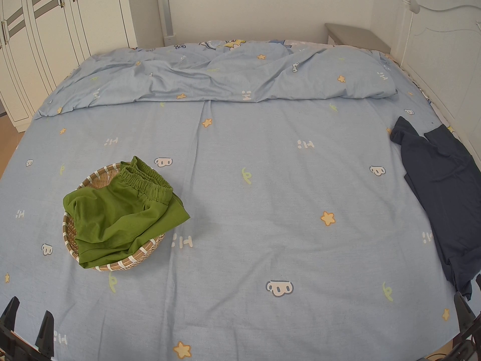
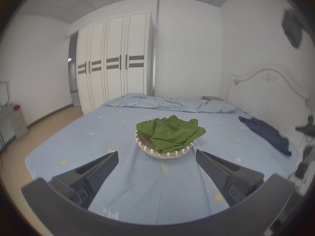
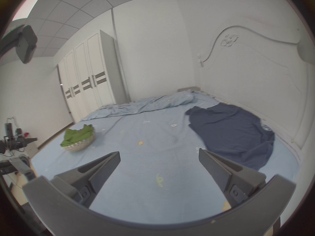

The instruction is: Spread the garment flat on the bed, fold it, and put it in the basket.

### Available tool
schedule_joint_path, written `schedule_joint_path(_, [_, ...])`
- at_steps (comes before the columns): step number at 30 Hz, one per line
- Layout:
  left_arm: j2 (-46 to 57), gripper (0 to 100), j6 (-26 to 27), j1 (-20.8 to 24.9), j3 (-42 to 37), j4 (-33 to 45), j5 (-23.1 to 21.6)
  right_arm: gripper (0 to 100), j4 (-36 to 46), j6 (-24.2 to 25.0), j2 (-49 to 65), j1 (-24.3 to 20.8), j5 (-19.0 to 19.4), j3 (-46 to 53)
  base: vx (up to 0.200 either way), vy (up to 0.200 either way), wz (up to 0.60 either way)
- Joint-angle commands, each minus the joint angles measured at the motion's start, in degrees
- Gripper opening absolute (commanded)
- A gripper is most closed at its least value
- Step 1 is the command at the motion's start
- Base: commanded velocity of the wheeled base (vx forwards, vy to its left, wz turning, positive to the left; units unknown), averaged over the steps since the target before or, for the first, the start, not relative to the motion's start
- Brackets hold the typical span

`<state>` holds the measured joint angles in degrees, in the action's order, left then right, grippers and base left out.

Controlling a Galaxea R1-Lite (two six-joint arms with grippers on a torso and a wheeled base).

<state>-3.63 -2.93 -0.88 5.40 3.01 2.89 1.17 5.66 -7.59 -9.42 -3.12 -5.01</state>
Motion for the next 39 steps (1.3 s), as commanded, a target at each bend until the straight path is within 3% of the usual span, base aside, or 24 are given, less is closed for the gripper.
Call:
schedule_joint_path(1, [3.0, 100, 2.5, 0.6, -5.4, -3.1, 0.7, 100, -2.2, -1.3, 2.0, 0.7, -1.9, 4.3, 0.0, 0.0, 0.0])
schedule_joint_path(3, [3.0, 100, 2.5, 0.6, -5.4, -3.1, 0.7, 100, -2.2, -1.3, 2.0, 0.7, -1.9, 4.3, 0.0, 0.0, 0.0])
schedule_joint_path(4, [3.1, 100, 2.7, 0.6, -5.4, -3.0, 0.7, 100, -0.6, -1.9, 2.5, 6.8, -1.3, 4.0, 0.0, 0.0, 0.0])
schedule_joint_path(7, [3.0, 100, 2.6, 0.6, -5.4, -3.0, 0.7, 100, -0.7, -2.2, 5.1, 11.4, -1.0, 4.0, 0.0, 0.0, 0.0])
schedule_joint_path(10, [3.1, 100, 2.6, 0.6, -5.4, -3.1, 0.7, 100, -1.3, -2.1, 7.3, 9.4, -0.9, 4.2, 0.0, 0.0, 0.0])
schedule_joint_path(25, [3.1, 100, 2.7, 0.6, -5.4, -3.0, 0.7, 100, -1.2, -2.6, 7.4, 9.5, -0.7, 4.2, 0.0, 0.0, 0.0])
schedule_joint_path(26, [3.1, 100, 2.6, 0.6, -5.4, -3.0, 0.7, 100, -1.2, -5.0, 7.4, 9.5, 0.4, 4.6, 0.0, 0.0, 0.0])
schedule_joint_path(29, [3.1, 100, 2.6, 0.6, -5.4, -3.0, 0.7, 100, -1.0, -6.4, 7.4, 9.4, 3.6, 5.0, 0.0, 0.0, 0.0])
schedule_joint_path(39, [3.2, 100, 2.6, 0.6, -5.4, -3.1, 0.7, 100, -1.2, -6.1, 7.5, 9.5, 3.5, 5.0, 0.0, 0.0, 0.0])
